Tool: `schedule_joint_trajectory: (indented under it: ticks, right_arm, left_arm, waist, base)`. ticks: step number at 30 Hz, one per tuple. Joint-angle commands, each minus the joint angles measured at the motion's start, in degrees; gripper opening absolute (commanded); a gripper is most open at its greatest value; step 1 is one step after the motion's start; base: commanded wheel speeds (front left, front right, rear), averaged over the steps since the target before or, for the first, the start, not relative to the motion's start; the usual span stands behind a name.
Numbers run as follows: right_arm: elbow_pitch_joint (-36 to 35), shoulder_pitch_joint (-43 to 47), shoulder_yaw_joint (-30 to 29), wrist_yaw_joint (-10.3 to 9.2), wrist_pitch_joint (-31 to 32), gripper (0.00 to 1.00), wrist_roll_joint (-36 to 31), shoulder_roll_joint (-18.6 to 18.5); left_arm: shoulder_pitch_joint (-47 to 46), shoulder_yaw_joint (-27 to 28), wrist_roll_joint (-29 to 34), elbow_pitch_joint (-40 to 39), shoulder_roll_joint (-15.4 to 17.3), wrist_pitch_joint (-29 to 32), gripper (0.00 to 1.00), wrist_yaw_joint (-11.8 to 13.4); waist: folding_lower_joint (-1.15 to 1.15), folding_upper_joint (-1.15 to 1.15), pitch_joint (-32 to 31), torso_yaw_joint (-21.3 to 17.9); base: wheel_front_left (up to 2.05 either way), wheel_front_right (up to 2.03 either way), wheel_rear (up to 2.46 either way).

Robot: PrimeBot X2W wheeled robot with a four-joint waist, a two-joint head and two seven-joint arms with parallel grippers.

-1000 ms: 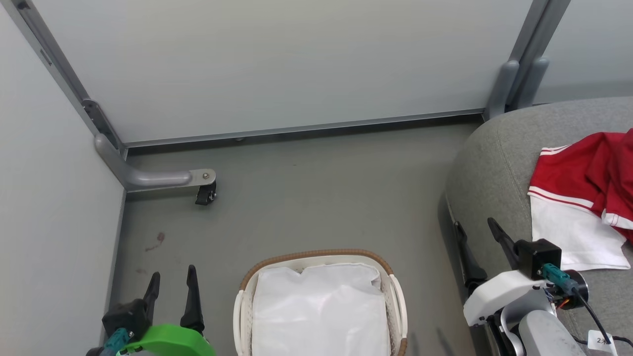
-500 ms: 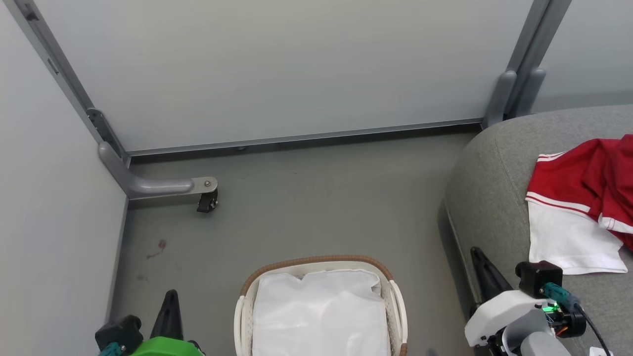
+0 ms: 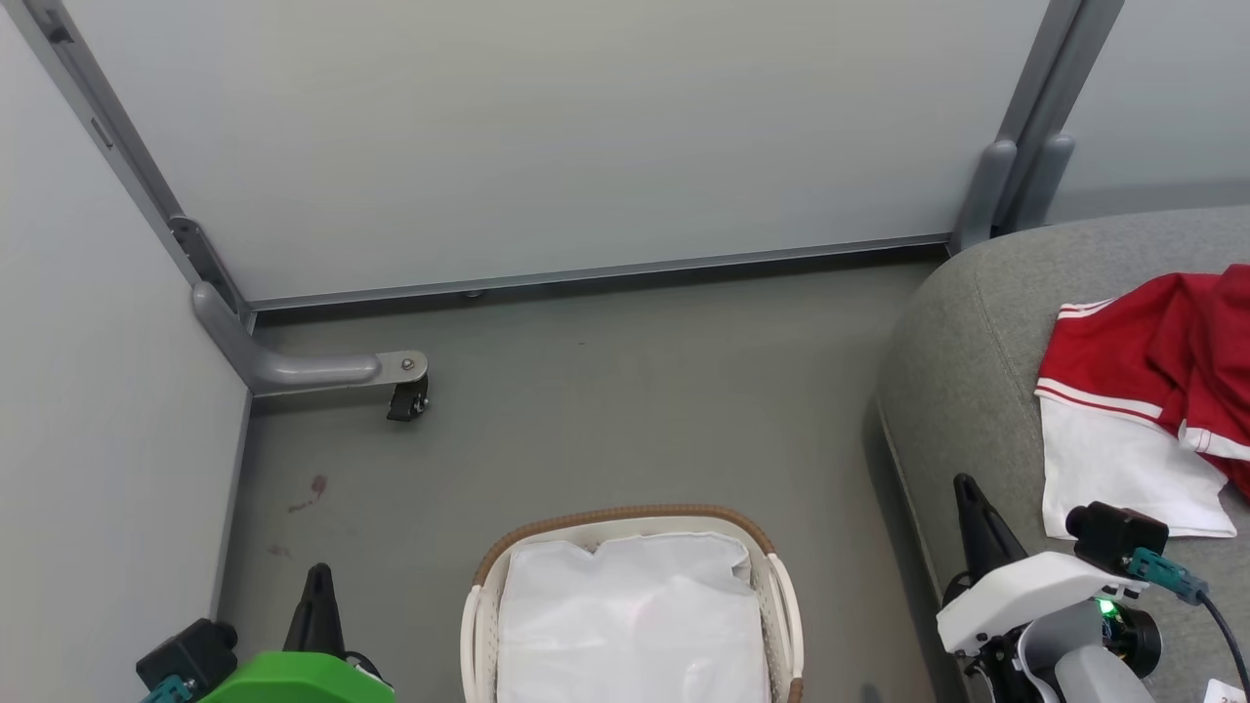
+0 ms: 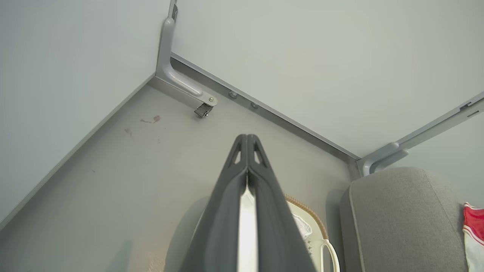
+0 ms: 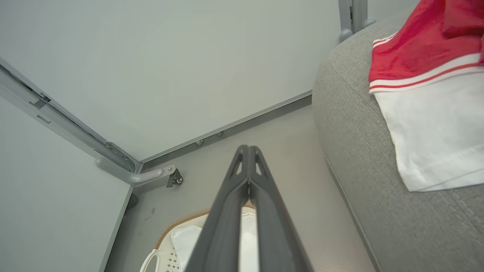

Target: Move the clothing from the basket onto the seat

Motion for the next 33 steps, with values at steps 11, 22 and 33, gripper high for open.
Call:
schedule_joint_trajectory:
  ticks: [11, 22, 33]
  right_arm:
    - [-3.06, 0.21, -1.46, -0.02, 2.88, 0.00, 11.22, -0.36]
    - [-4.62, 0.56, -2.49, -0.03, 5.15, 0.00, 19.85, -0.43]
    - [-5.98, 0.91, -3.41, -0.03, 7.15, 0.00, 27.45, -0.50]
  left_arm:
    - [-1.96, 1.66, -9.88, -2.91, 0.18, 2.83, 0.00, -0.58]
    - [-2.48, 2.80, -17.40, -4.42, 0.22, 5.09, 0.00, -0.84]
    - [-2.93, 3.75, -23.98, -5.74, 0.25, 7.08, 0.00, -1.12]
  waist:
    - [0.00, 0.00, -0.07, -0.18]
    - [0.00, 0.00, -0.14, -0.35]
    - [0.00, 0.00, -0.21, -0.52]
  base:
    - [0.00, 0.00, 0.00]
    - [0.00, 0.00, 0.00]
    - [0.00, 0.00, 0.00]
